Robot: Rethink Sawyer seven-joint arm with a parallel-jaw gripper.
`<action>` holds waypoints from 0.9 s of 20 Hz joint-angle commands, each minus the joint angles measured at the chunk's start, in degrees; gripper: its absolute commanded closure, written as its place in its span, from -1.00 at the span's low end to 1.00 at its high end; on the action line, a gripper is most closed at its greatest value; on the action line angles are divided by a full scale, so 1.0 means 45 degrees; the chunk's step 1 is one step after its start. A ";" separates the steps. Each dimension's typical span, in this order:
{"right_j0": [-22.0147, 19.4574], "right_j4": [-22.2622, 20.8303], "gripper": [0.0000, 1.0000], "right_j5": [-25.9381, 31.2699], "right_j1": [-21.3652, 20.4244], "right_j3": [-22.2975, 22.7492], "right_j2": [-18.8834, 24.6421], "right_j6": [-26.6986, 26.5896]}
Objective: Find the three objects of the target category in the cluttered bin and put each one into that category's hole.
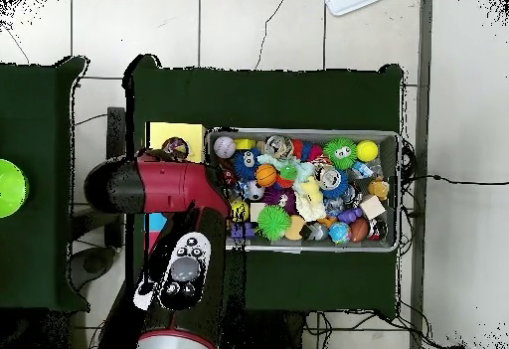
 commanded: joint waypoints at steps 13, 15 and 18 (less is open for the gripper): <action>-0.0146 0.1073 1.00 -0.0105 0.1174 0.0543 0.1591 0.2628; -0.0031 0.1180 1.00 -0.0161 0.1397 0.0332 0.1534 0.2739; 0.0136 0.1394 1.00 -0.0362 0.1766 0.0032 0.1438 0.2967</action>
